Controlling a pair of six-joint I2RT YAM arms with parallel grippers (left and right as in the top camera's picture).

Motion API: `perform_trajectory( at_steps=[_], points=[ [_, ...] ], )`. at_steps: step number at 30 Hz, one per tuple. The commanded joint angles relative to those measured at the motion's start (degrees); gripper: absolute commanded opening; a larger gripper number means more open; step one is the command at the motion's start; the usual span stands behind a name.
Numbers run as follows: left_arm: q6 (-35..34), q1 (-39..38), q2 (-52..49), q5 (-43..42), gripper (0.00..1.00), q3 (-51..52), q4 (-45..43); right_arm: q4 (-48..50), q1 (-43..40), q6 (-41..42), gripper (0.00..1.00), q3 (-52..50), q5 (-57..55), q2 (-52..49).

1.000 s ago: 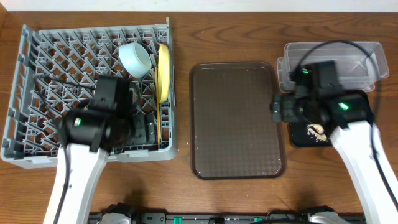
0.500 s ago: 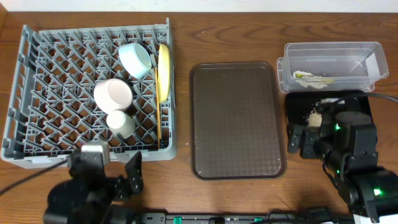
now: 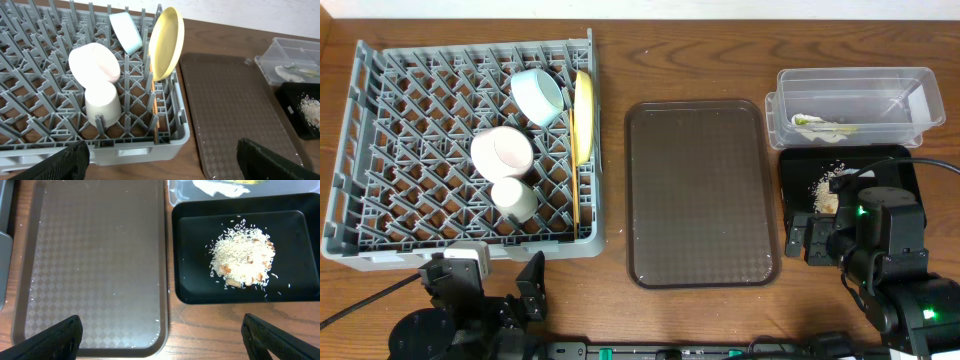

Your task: Sort waste into correct bins and load items into the dishwasher rack

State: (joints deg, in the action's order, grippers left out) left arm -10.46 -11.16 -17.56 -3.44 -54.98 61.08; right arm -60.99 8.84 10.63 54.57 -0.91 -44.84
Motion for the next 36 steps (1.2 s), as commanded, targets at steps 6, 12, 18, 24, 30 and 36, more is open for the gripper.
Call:
perform_trajectory(
  at_steps=[6, 12, 18, 24, 30, 36],
  points=[
    [0.55, -0.24, 0.09, 0.68, 0.95, 0.50, -0.09, 0.07, -0.09, -2.99, 0.99, -0.72, -3.98, 2.10],
    [0.55, -0.24, 0.09, 0.68, 0.95, 0.50, -0.09, 12.98, -0.22, -6.36, 0.99, -6.78, -4.02, 10.62],
    [0.55, -0.24, 0.09, 0.68, 0.95, 0.50, -0.09, 32.41, -0.31, -6.88, 0.99, -23.39, -4.00, 25.22],
    [0.55, -0.24, 0.09, 0.68, 0.95, 0.50, -0.09, 54.40, -0.70, -6.86, 0.99, -41.33, -4.02, 38.18],
    [0.55, -0.24, 0.09, 0.68, 0.95, 0.50, -0.11, 70.79, -2.14, -6.86, 0.99, -53.92, -4.00, 44.57],
    [0.55, -0.24, 0.09, 0.68, 0.95, 0.50, -0.11, 61.18, -2.12, -6.84, 0.99, -54.25, -0.44, 44.54]
  ],
)
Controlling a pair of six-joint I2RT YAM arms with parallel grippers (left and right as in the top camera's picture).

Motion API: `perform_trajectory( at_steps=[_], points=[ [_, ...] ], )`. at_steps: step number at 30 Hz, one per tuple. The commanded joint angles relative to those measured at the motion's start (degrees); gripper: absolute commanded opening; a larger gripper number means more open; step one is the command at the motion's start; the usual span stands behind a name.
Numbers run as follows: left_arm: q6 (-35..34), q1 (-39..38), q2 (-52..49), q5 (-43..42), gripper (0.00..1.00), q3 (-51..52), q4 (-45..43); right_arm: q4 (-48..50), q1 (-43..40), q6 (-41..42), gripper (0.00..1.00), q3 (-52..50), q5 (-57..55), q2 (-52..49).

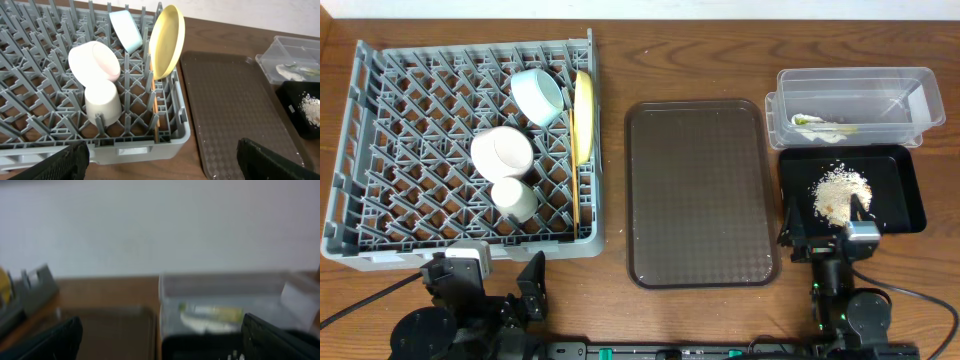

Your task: Sort waste into correct bins and load items into the dishwasher rack

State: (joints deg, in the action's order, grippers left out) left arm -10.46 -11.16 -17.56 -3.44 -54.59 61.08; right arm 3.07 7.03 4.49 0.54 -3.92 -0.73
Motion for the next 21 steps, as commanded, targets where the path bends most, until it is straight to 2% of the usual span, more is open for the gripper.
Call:
perform_trajectory(
  at_steps=[1, 2, 21],
  points=[
    [0.55, -0.24, 0.09, 0.68, 0.96, 0.11, -0.09, -5.84, -0.31, -0.72, 0.99, -0.22, 2.69, 0.44],
    [0.55, -0.24, 0.09, 0.68, 0.96, 0.11, -0.09, -7.93, -0.31, -0.74, 0.99, -0.17, 2.80, 0.39],
    [0.55, -0.24, 0.09, 0.68, 0.96, 0.11, -0.09, -7.23, -0.31, -0.72, 0.99, -0.20, 2.86, -0.20]
  ],
)
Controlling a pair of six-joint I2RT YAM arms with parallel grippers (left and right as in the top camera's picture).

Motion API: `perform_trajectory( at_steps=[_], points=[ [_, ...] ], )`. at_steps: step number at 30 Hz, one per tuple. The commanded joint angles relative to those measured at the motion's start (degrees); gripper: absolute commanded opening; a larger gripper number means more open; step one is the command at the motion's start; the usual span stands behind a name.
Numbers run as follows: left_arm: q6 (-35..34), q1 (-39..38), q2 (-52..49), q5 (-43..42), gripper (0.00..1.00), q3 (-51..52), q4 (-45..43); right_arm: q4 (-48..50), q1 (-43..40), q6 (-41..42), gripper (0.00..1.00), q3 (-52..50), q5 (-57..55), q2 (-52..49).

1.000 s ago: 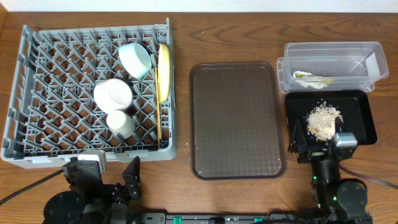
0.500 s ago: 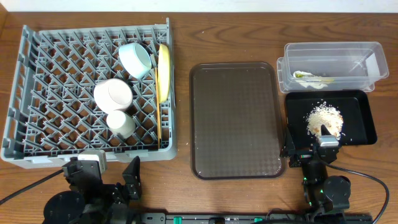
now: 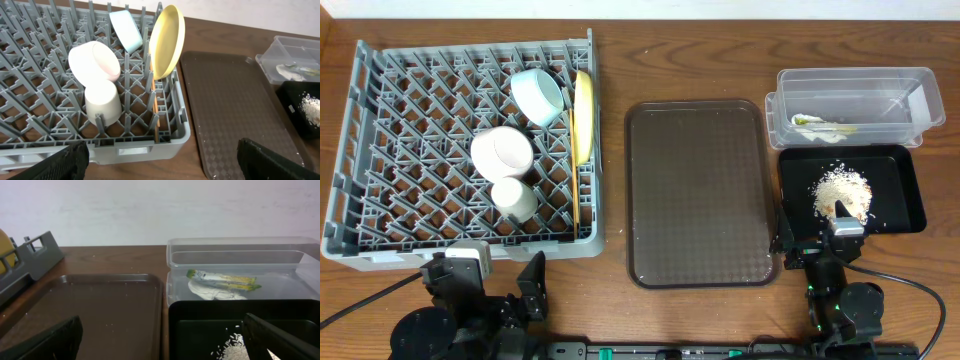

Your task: Sort waste into correct bins and load items into the dishwasher rack

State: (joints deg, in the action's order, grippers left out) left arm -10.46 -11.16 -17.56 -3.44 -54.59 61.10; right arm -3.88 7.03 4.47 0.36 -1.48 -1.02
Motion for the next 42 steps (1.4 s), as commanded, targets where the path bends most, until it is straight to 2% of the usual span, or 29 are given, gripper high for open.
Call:
perform_trajectory(
  at_steps=[1, 11, 14, 20, 24, 30, 34, 39, 40, 42],
  points=[
    [0.55, -0.24, 0.09, 0.68, 0.96, 0.11, -0.13, -0.28, -0.31, -0.70, 0.99, -0.02, 0.42, 0.09],
    [0.61, -0.24, 0.09, 0.83, 0.96, 0.11, -0.02, -0.28, -0.31, -0.70, 0.99, -0.02, 0.42, 0.09],
    [1.07, -0.24, 0.09, 3.17, 0.96, 0.13, 1.62, -0.28, -0.31, -0.70, 0.99, -0.02, 0.42, 0.09],
    [1.01, 4.00, 1.70, 6.08, 0.96, 7.72, -0.98, -0.28, -0.31, -0.70, 0.99, -0.02, 0.42, 0.09],
    [1.01, 8.48, 7.41, 5.88, 0.96, 18.05, -10.16, -0.28, -0.31, -0.70, 0.99, -0.02, 0.42, 0.07],
    [0.76, 10.23, 17.14, 5.86, 0.96, 33.53, -24.79, -0.28, -0.31, -0.70, 0.99, -0.02, 0.42, 0.04],
    [0.81, 10.23, 17.29, 5.88, 0.96, 41.22, -38.42, -0.28, -0.31, -0.70, 0.99, -0.02, 0.42, 0.04],
    [0.87, 10.23, 17.46, 5.92, 0.96, 52.06, -59.89, -0.28, -0.31, -0.70, 0.99, -0.02, 0.42, 0.04],
    [1.05, 10.23, 17.46, 5.86, 0.96, 53.70, -62.75, -0.28, -0.31, -0.70, 0.99, -0.02, 0.42, 0.04],
    [2.69, 10.23, 17.46, 5.73, 0.96, 54.36, -62.90, -0.28, -0.31, -0.72, 0.99, -0.02, 0.42, 0.04]
  ],
)
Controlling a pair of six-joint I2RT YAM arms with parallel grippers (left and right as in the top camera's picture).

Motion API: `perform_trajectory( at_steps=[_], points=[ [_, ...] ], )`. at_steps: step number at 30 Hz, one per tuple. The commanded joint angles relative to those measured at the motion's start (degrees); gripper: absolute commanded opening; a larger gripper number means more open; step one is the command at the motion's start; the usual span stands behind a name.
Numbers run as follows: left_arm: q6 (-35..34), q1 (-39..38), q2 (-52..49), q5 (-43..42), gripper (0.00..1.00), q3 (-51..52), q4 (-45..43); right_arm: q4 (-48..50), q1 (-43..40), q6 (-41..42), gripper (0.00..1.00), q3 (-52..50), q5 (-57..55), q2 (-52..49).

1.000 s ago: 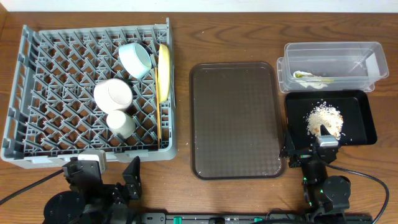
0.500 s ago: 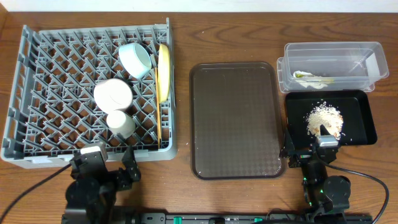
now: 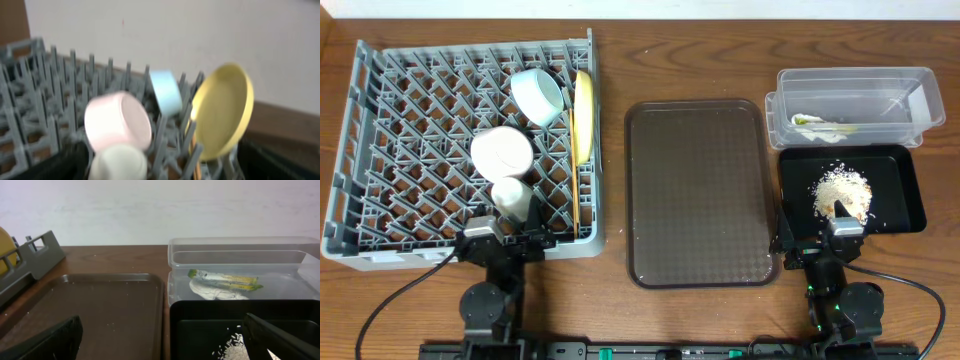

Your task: Sort waste into correct bins and load items into the dishwasher rack

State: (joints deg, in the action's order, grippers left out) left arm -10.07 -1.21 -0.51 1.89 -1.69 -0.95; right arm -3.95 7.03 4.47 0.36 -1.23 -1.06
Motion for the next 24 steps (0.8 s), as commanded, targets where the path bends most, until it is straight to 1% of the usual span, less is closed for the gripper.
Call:
perform_trajectory(
  at_steps=[1, 3, 5, 24],
  points=[
    [3.78, 0.28, 0.42, 0.04, 0.96, 1.46, -0.42, -0.22, -0.31, -0.70, 0.99, -0.02, 0.17, 0.09],
    [4.48, 0.28, 0.42, 0.09, 0.96, 1.46, 0.70, -0.22, -0.31, -0.70, 0.99, -0.02, 0.17, 0.09],
    [4.28, 0.28, 0.42, 0.07, 0.96, 1.46, 5.38, -0.22, -0.31, -0.70, 0.99, -0.02, 0.17, 0.09],
    [4.26, 0.28, -0.09, 0.09, 0.96, 1.42, 5.01, -0.22, -0.31, -0.70, 0.99, -0.02, 0.17, 0.09]
  ],
)
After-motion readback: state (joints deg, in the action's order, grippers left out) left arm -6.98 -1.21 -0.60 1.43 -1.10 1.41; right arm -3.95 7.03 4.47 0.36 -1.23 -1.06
